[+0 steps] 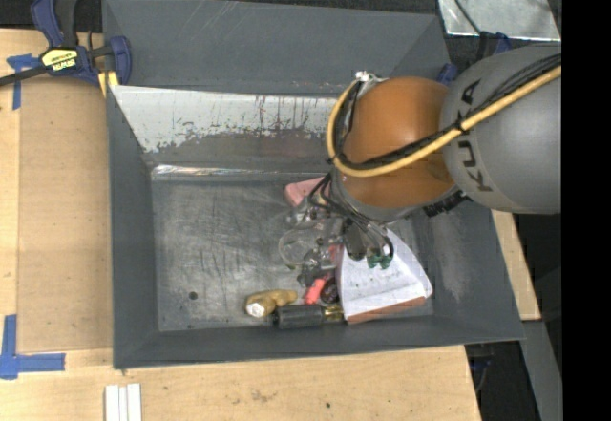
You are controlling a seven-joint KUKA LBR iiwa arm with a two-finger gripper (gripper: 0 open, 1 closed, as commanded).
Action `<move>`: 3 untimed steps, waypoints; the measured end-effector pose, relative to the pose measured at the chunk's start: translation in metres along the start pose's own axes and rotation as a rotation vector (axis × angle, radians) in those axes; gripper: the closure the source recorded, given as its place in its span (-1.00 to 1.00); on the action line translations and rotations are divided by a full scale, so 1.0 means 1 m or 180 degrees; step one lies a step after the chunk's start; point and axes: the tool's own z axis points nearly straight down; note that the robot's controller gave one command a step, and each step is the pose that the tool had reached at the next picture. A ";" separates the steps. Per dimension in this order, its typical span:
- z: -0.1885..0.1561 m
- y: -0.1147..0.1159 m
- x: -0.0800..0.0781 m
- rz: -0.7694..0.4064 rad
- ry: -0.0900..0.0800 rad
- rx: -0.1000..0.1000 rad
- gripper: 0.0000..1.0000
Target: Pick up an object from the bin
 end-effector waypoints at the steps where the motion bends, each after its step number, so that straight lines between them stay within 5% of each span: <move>1: -0.064 -0.015 0.006 -0.0239 0.0010 0.0002 1.00; 2: -0.002 -0.005 -0.003 -0.0020 -0.0006 -0.0001 1.00; 3: -0.002 -0.005 -0.003 -0.0017 -0.0006 -0.0001 -1.00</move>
Offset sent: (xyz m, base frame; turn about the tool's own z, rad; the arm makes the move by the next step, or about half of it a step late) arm 0.0027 -0.0043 0.0019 -0.0067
